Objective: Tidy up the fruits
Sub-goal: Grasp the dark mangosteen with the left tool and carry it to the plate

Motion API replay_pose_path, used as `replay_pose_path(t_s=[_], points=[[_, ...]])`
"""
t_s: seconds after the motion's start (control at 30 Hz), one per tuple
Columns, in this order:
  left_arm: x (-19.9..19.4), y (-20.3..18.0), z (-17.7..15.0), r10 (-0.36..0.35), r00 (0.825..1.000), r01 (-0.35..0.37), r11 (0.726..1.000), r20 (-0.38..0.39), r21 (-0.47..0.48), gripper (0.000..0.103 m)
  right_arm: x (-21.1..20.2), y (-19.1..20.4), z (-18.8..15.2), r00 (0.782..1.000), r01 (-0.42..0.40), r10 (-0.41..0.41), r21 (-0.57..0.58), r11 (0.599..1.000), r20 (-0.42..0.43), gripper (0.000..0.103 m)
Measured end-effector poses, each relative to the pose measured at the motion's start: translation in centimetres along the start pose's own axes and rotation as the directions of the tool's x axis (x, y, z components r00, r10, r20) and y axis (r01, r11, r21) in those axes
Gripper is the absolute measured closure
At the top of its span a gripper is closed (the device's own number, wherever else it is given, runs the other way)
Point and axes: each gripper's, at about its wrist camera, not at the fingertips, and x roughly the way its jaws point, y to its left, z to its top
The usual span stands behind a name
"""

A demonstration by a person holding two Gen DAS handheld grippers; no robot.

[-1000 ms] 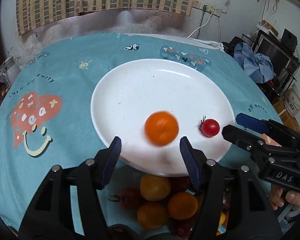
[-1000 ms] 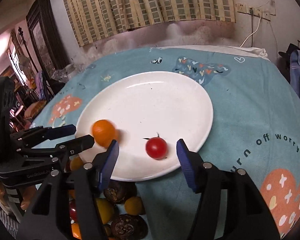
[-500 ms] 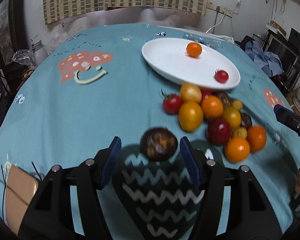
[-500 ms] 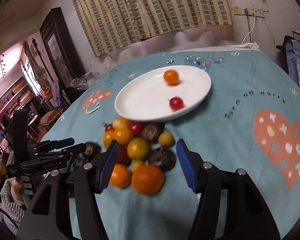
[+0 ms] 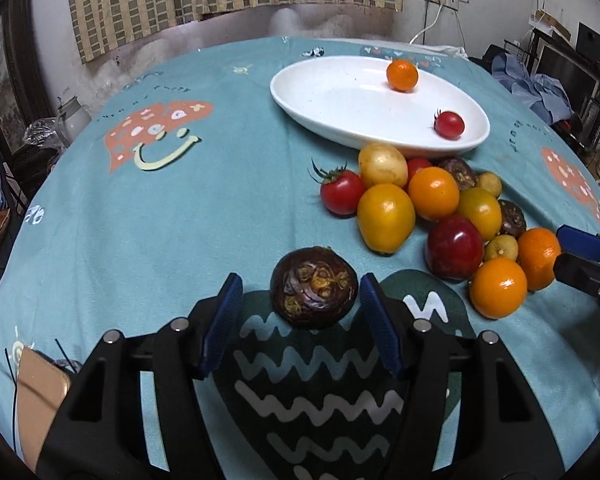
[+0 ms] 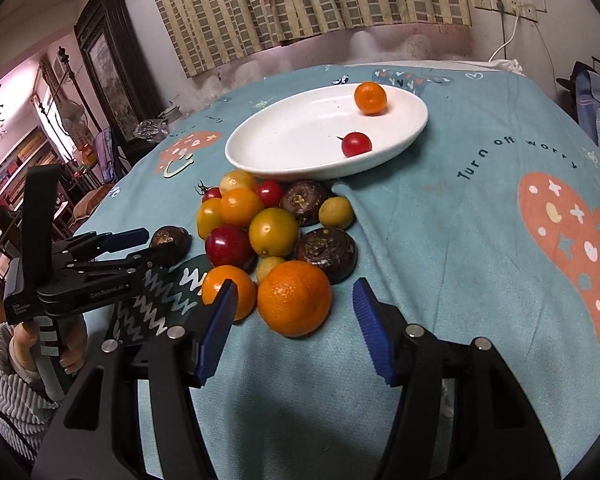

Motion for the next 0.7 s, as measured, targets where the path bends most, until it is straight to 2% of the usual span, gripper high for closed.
replay_pose_path(t_s=[0.17,0.27,0.4,0.63,0.7], points=[[0.7,-0.1,-0.1,-0.011,1.0,0.011,1.0,-0.017,0.02,0.042,0.1,-0.3,0.1,1.0,0.001,-0.001,0.005,1.0,-0.004,0.043],[0.9,-0.1,-0.2,-0.028,0.999,0.028,0.999,-0.025,0.014,0.057,0.1,-0.3,0.1,1.0,0.003,-0.003,0.008,1.0,-0.006,0.043],[0.5,0.1,-0.3,-0.008,1.0,0.008,1.0,-0.005,0.015,0.057,0.2,-0.4,0.1,1.0,0.005,-0.005,0.011,1.0,-0.015,0.043],[0.1,0.0,-0.3,-0.022,1.0,0.022,1.0,0.003,0.012,0.057,1.5,-0.2,0.2,0.998,0.01,-0.01,-0.004,1.0,-0.065,0.043],[0.2,-0.2,-0.4,-0.023,1.0,0.023,1.0,-0.001,0.018,0.057,1.8,0.0,0.4,0.998,0.027,-0.028,-0.02,0.999,-0.062,0.047]])
